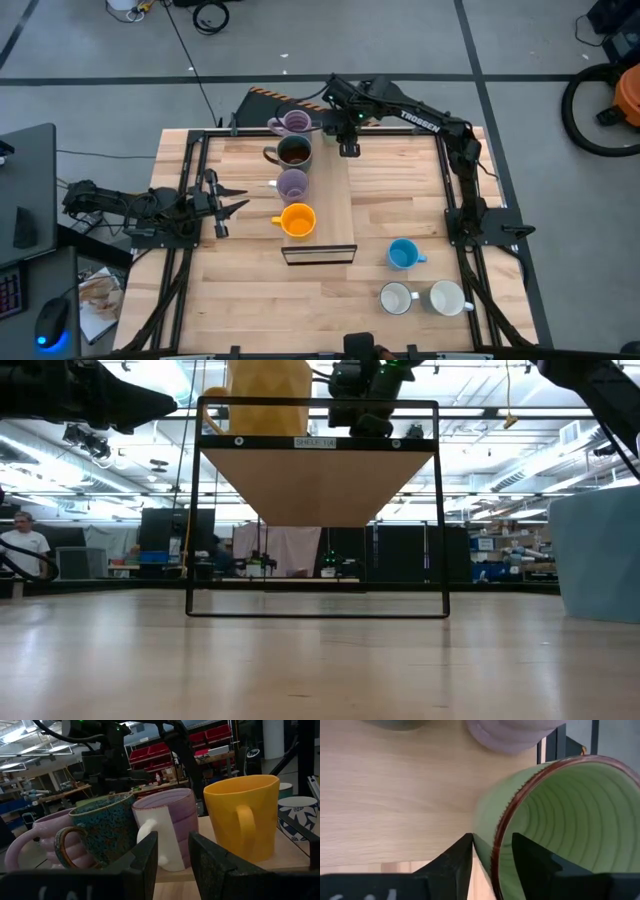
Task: Place coffee mugs
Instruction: Put the green mug on the shelf
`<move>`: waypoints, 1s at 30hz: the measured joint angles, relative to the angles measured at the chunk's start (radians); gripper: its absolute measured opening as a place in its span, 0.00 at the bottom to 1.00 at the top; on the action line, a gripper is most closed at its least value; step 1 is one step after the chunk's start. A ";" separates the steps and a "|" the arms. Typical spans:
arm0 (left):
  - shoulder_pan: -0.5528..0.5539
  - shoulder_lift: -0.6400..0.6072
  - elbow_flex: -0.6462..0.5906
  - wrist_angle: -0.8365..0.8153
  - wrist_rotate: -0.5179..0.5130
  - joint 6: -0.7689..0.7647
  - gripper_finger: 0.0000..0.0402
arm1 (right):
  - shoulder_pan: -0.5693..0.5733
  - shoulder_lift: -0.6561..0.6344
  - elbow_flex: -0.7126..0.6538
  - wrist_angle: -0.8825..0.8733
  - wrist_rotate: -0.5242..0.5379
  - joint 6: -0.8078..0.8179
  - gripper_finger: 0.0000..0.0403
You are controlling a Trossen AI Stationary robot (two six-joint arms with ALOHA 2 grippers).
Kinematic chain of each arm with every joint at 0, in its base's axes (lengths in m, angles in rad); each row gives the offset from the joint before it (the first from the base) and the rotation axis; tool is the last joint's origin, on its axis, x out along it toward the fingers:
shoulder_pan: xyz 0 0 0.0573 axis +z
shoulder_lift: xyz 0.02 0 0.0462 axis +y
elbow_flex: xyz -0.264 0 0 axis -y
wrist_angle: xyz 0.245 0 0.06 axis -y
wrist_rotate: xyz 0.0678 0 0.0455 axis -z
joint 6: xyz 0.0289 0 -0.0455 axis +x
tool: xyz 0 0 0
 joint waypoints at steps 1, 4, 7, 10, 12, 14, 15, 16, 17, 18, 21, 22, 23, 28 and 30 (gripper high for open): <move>0.000 0.000 0.000 0.000 0.000 0.000 0.28 | 0.002 0.000 0.000 0.005 0.005 0.000 0.36; 0.000 0.000 0.000 0.000 0.000 0.000 0.28 | 0.007 0.000 0.000 0.009 0.030 0.000 0.37; 0.000 0.000 0.000 0.000 0.000 0.000 0.28 | 0.008 -0.001 0.000 0.009 0.044 0.001 0.39; 0.000 0.000 0.000 0.000 0.000 0.000 0.28 | 0.010 -0.002 0.005 0.012 0.048 0.004 0.43; 0.000 0.000 0.000 0.000 0.000 0.000 0.28 | 0.010 -0.002 0.010 0.019 0.049 0.009 0.46; 0.000 0.000 0.000 0.000 0.000 0.000 0.28 | 0.012 -0.003 0.010 0.021 0.052 0.009 0.48; 0.000 0.000 0.000 0.000 0.000 0.000 0.28 | 0.012 -0.003 0.010 0.021 0.052 0.009 0.50; 0.000 0.000 0.000 0.000 0.000 0.000 0.28 | 0.014 -0.003 0.010 0.021 0.053 0.009 0.51; 0.000 0.000 0.000 0.000 0.000 0.000 0.28 | 0.016 -0.003 0.010 0.020 0.057 0.009 0.52; 0.000 0.000 0.000 0.000 0.000 0.000 0.28 | 0.018 -0.003 0.010 0.020 0.064 0.009 0.53; 0.000 0.000 0.000 0.001 0.000 0.000 0.28 | 0.028 -0.003 0.010 0.018 0.103 0.003 0.55; 0.000 0.000 0.000 0.001 0.000 0.000 0.28 | 0.031 -0.003 0.010 0.018 0.109 0.000 0.55; 0.000 0.000 0.000 0.002 0.000 0.000 0.28 | 0.033 -0.003 0.010 0.019 0.108 -0.001 0.55; 0.000 0.000 0.000 0.002 0.000 0.000 0.28 | 0.041 -0.003 0.011 0.019 0.107 0.013 0.55; 0.000 0.000 0.000 0.002 0.000 0.000 0.28 | 0.048 -0.003 0.011 0.018 0.125 0.017 0.55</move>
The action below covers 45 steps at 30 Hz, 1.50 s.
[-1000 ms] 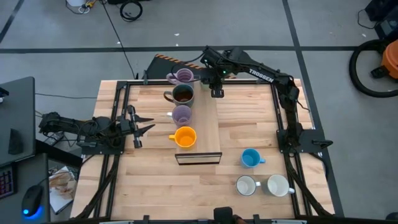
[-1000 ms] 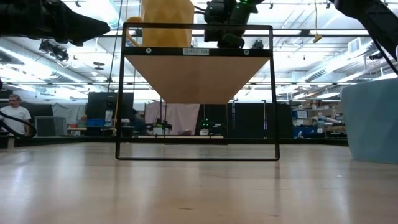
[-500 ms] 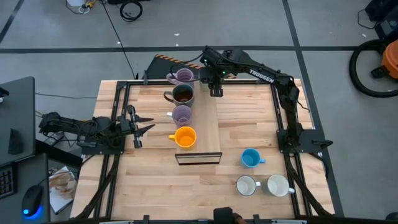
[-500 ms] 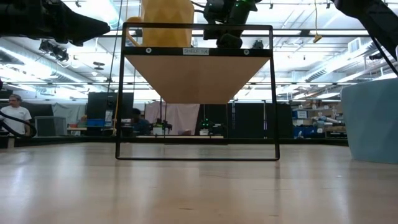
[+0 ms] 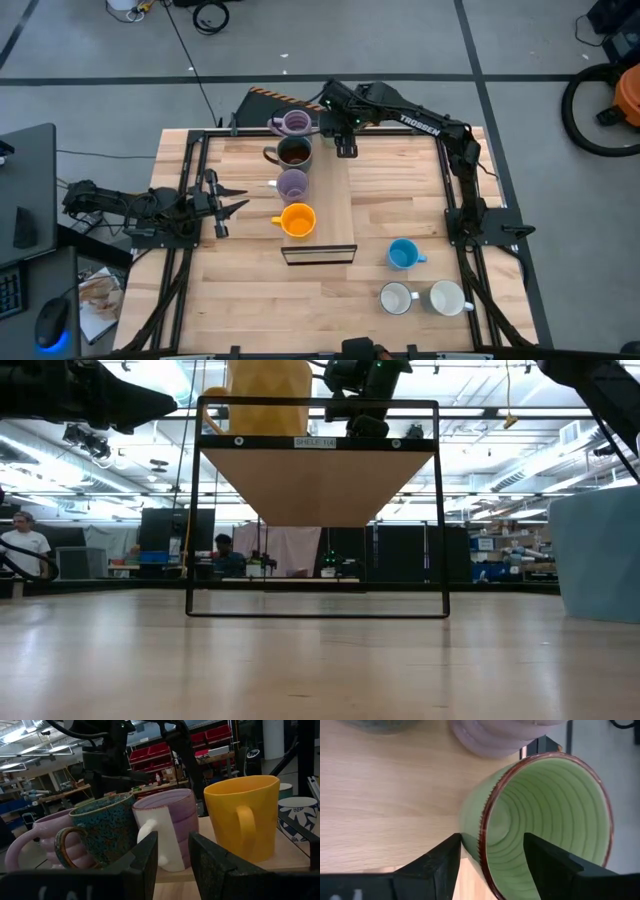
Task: Place coffee mugs
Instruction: Put the green mug on the shelf, then put the blue mug on the shelf
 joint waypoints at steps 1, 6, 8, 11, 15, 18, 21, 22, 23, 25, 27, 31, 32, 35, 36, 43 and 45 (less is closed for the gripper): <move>0.000 0.000 0.000 0.000 0.000 0.000 0.28 | 0.005 0.000 0.000 0.000 0.020 0.000 0.55; 0.000 0.000 0.000 0.000 0.000 0.000 0.28 | 0.025 0.000 0.000 0.001 0.066 -0.005 0.57; 0.000 0.000 0.000 0.000 0.000 0.000 0.28 | 0.035 0.000 0.000 0.000 0.094 -0.006 0.57; 0.000 0.000 0.000 0.000 0.000 0.000 0.28 | 0.052 -0.009 0.000 0.003 0.119 -0.010 0.58; 0.000 0.000 0.000 0.000 0.000 0.000 0.28 | 0.070 -0.036 0.002 0.014 0.141 -0.010 0.58; 0.000 0.000 0.000 0.000 0.000 0.000 0.28 | 0.082 -0.061 0.002 0.031 0.126 0.001 0.58; 0.000 0.000 0.000 0.000 0.000 0.000 0.28 | 0.099 -0.092 0.002 0.053 0.116 0.008 0.58; 0.000 0.000 0.000 0.000 0.000 0.000 0.28 | 0.107 -0.102 0.002 0.056 0.115 0.010 0.58; 0.000 0.000 0.000 0.000 0.000 0.000 0.28 | 0.114 -0.111 0.002 0.057 0.113 0.014 0.58; 0.000 0.000 0.000 0.000 0.000 0.000 0.28 | 0.127 -0.127 0.002 0.056 0.105 0.039 0.58; 0.000 0.000 0.000 0.000 0.000 0.000 0.28 | 0.143 -0.142 0.002 0.037 0.098 0.069 0.58; 0.000 0.000 0.000 -0.001 0.000 0.000 0.28 | 0.184 -0.158 0.002 -0.034 0.051 0.135 0.58; 0.000 0.000 0.000 -0.002 0.000 0.000 0.28 | 0.196 -0.159 0.002 -0.061 0.043 0.155 0.57; 0.000 0.000 0.000 -0.013 0.000 0.000 0.28 | 0.225 -0.159 0.002 -0.145 0.021 0.220 0.56; 0.000 0.000 0.000 -0.016 0.000 0.000 0.28 | 0.234 -0.159 0.002 -0.169 0.011 0.241 0.56; 0.000 0.000 0.000 -0.018 0.000 0.002 0.28 | 0.298 -0.159 0.001 -0.264 -0.015 0.372 0.53; 0.000 0.000 0.000 -0.018 0.000 0.013 0.28 | 0.321 -0.159 0.001 -0.285 -0.015 0.403 0.52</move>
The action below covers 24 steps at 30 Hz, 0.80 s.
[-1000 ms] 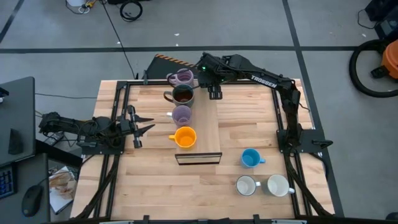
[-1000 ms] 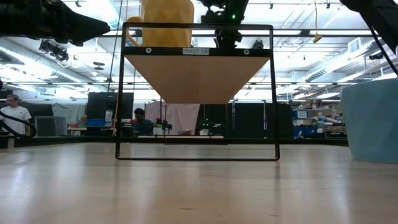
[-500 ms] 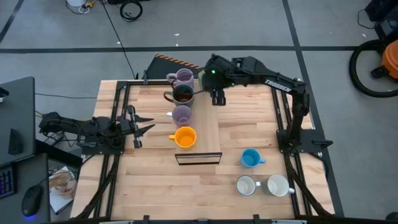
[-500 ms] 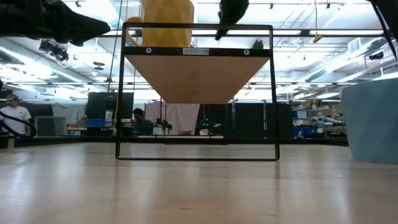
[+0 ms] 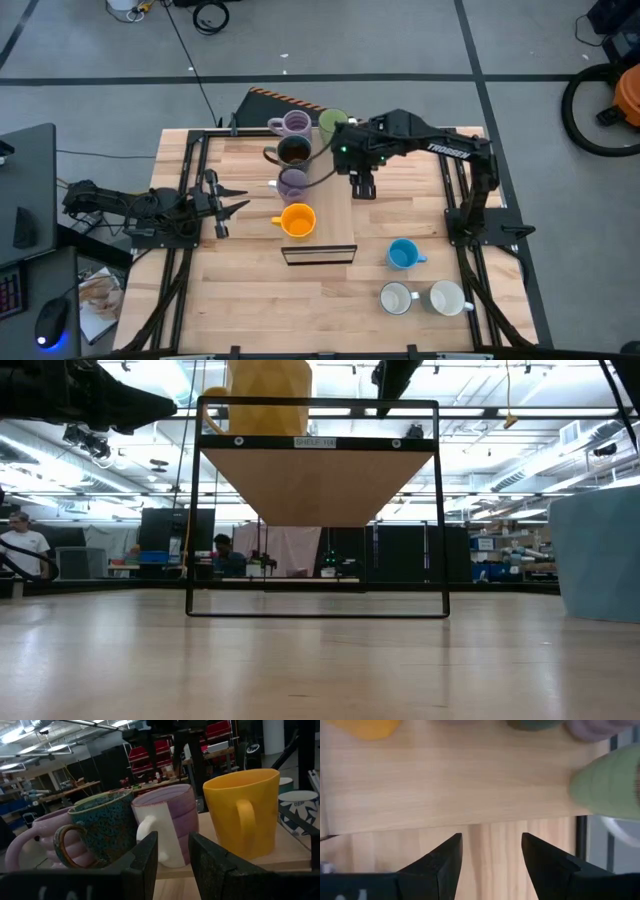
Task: Place coffee mugs
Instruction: Put the blue mug on the shelf
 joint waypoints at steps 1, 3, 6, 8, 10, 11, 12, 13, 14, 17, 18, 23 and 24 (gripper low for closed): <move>0.000 0.000 0.000 0.000 0.000 0.012 0.28 | 0.013 0.000 0.000 -0.003 0.001 0.017 0.52; 0.000 0.000 0.000 0.000 0.000 0.020 0.28 | 0.040 0.000 0.000 -0.013 0.014 0.049 0.52; 0.000 0.000 0.000 0.000 0.000 0.026 0.28 | 0.077 0.000 0.000 -0.032 0.026 0.104 0.52; 0.000 0.000 0.000 0.000 0.000 0.026 0.28 | 0.105 0.000 -0.015 -0.029 0.042 0.148 0.52; 0.000 0.000 0.000 0.000 0.000 0.039 0.28 | 0.133 0.001 -0.045 -0.032 0.057 0.191 0.52; 0.000 0.000 0.000 0.000 0.000 0.041 0.28 | 0.147 0.001 -0.066 -0.031 0.065 0.208 0.52; 0.000 0.000 0.000 0.000 0.000 0.041 0.28 | 0.161 -0.001 -0.088 -0.032 0.067 0.223 0.52; 0.000 0.000 0.000 0.000 0.000 0.042 0.28 | 0.174 -0.003 -0.112 -0.031 0.067 0.237 0.52; 0.000 0.000 0.000 0.000 0.000 0.042 0.28 | 0.186 -0.005 -0.137 -0.024 0.068 0.250 0.52; 0.000 0.000 0.000 0.000 0.000 0.044 0.28 | 0.217 -0.013 -0.209 -0.012 0.070 0.306 0.52; 0.000 0.000 0.000 0.001 0.000 0.047 0.28 | 0.226 -0.020 -0.232 -0.006 0.070 0.328 0.52; 0.000 0.000 0.000 0.007 0.000 0.073 0.28 | 0.275 -0.072 -0.357 0.053 0.070 0.429 0.52; 0.000 0.000 0.000 0.012 0.000 0.083 0.28 | 0.285 -0.088 -0.387 0.071 0.069 0.445 0.52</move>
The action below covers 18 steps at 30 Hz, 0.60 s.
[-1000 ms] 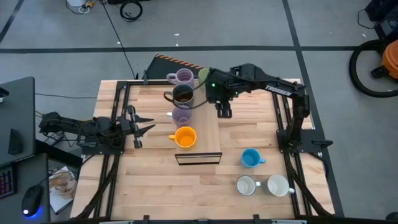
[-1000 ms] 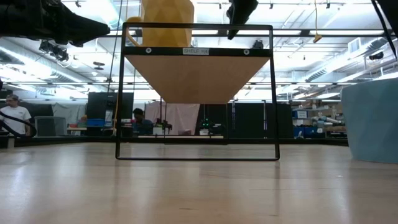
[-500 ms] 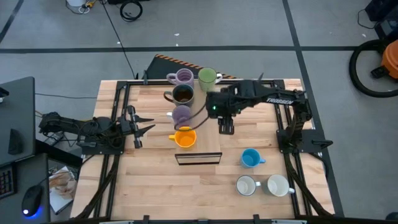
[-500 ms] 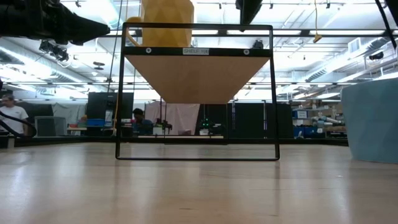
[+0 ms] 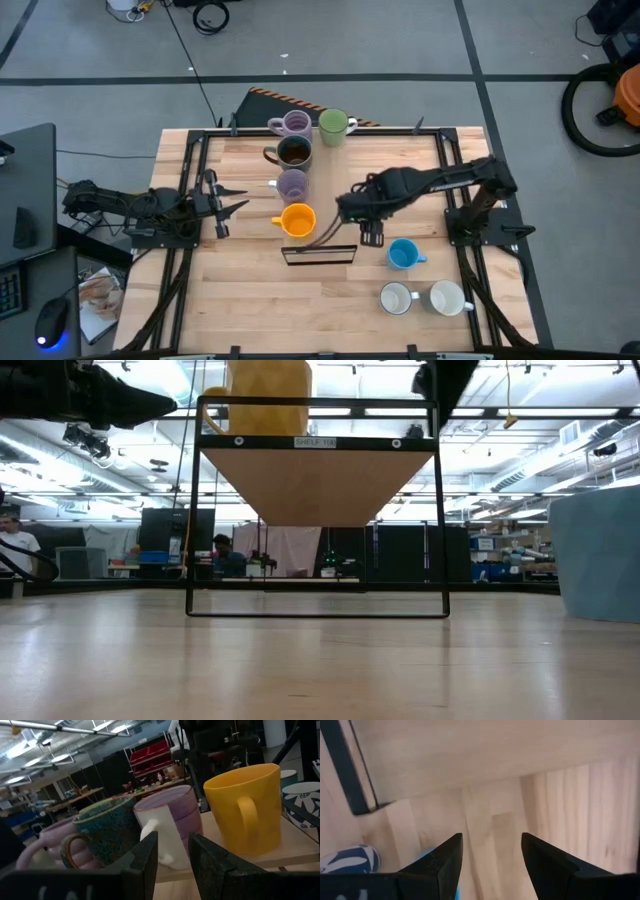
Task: Place coffee mugs
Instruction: Put the blue mug on the shelf
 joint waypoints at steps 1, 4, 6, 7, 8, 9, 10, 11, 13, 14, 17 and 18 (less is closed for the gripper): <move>0.000 0.000 0.000 0.005 0.000 0.009 0.28 | 0.009 -0.016 -0.030 0.015 0.000 0.016 0.52; 0.000 0.000 0.000 0.023 0.000 0.033 0.28 | 0.034 -0.067 -0.120 0.052 -0.007 0.073 0.52; 0.000 0.000 0.000 0.036 0.000 0.045 0.28 | 0.048 -0.097 -0.175 0.063 -0.022 0.104 0.52; 0.000 0.000 0.000 0.042 0.000 0.055 0.28 | 0.054 -0.111 -0.202 0.074 -0.029 0.117 0.52; 0.000 0.000 0.000 0.049 0.000 0.065 0.28 | 0.058 -0.123 -0.226 0.084 -0.038 0.125 0.52; 0.000 0.000 0.000 0.057 0.000 0.076 0.28 | 0.061 -0.134 -0.248 0.096 -0.045 0.131 0.52; 0.000 0.000 0.000 0.064 0.000 0.088 0.28 | 0.065 -0.143 -0.271 0.111 -0.052 0.134 0.52; 0.000 0.000 0.000 0.072 0.000 0.098 0.28 | 0.068 -0.151 -0.294 0.128 -0.061 0.137 0.52; 0.000 0.000 0.000 0.078 0.002 0.118 0.28 | 0.072 -0.157 -0.333 0.164 -0.081 0.144 0.52; 0.000 0.000 0.000 0.080 0.002 0.130 0.28 | 0.072 -0.158 -0.351 0.180 -0.101 0.149 0.52; 0.000 0.000 0.000 0.088 0.003 0.163 0.28 | 0.075 -0.158 -0.390 0.196 -0.170 0.180 0.52; 0.000 0.000 0.000 0.093 0.003 0.169 0.28 | 0.077 -0.155 -0.398 0.200 -0.189 0.194 0.52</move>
